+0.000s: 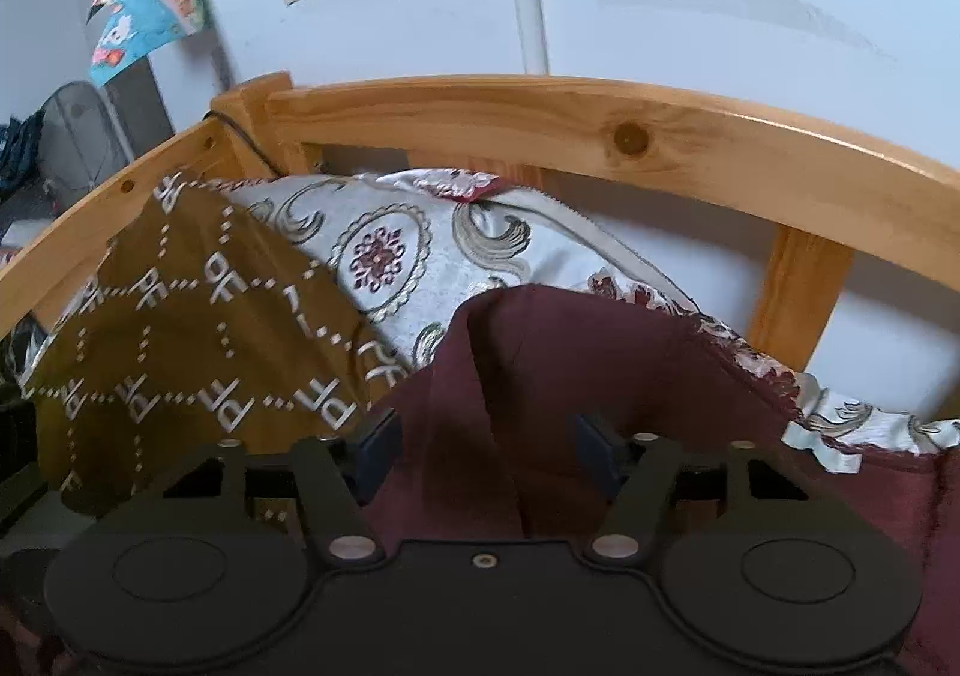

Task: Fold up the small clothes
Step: 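Grasp the shirt's collar edge with the left tool while the right tool grasps it too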

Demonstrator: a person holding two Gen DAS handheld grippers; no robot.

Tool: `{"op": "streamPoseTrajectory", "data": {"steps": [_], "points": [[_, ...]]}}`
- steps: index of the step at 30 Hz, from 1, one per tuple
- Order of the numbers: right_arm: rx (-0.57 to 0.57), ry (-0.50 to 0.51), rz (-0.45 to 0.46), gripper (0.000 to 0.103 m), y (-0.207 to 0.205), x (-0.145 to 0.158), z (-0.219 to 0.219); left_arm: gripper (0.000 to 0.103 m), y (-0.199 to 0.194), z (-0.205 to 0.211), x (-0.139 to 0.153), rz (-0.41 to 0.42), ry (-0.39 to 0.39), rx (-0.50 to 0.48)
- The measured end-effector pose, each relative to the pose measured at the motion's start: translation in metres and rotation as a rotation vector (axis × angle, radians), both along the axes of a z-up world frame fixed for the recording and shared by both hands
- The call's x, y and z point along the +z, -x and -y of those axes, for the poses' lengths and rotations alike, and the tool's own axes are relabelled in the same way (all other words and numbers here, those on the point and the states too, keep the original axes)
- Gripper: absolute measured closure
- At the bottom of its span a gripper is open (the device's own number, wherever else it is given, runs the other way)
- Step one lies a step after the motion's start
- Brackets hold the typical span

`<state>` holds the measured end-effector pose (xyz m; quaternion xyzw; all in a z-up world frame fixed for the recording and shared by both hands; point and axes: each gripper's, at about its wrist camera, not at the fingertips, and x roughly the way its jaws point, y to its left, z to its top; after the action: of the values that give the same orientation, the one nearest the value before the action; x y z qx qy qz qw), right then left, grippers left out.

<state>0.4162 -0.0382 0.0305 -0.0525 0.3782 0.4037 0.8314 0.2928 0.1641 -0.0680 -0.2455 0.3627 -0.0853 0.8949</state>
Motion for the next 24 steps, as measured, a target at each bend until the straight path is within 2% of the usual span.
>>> {"op": "streamPoseTrajectory", "data": {"steps": [5,7,11,15,20,24], "points": [[-0.010,-0.057,-0.021,0.057,-0.012,-0.011,-0.011,0.089,0.002,0.000,-0.001,0.013,0.000,-0.007],[-0.008,-0.064,-0.034,0.071,-0.016,-0.013,-0.014,0.096,0.003,-0.001,0.000,0.019,0.006,0.002],[0.008,-0.060,-0.034,0.083,-0.019,-0.015,-0.024,0.098,0.006,-0.005,0.003,0.011,0.031,0.050],[0.017,-0.063,0.001,0.100,-0.017,-0.012,-0.029,0.099,0.014,-0.006,0.011,0.055,-0.002,0.110],[0.041,-0.110,0.072,0.101,-0.014,0.001,-0.043,0.099,0.026,-0.004,0.024,0.123,-0.072,0.207],[0.066,-0.120,0.110,0.101,-0.012,0.008,-0.061,0.099,0.018,-0.004,0.019,0.050,-0.123,0.240]]}}
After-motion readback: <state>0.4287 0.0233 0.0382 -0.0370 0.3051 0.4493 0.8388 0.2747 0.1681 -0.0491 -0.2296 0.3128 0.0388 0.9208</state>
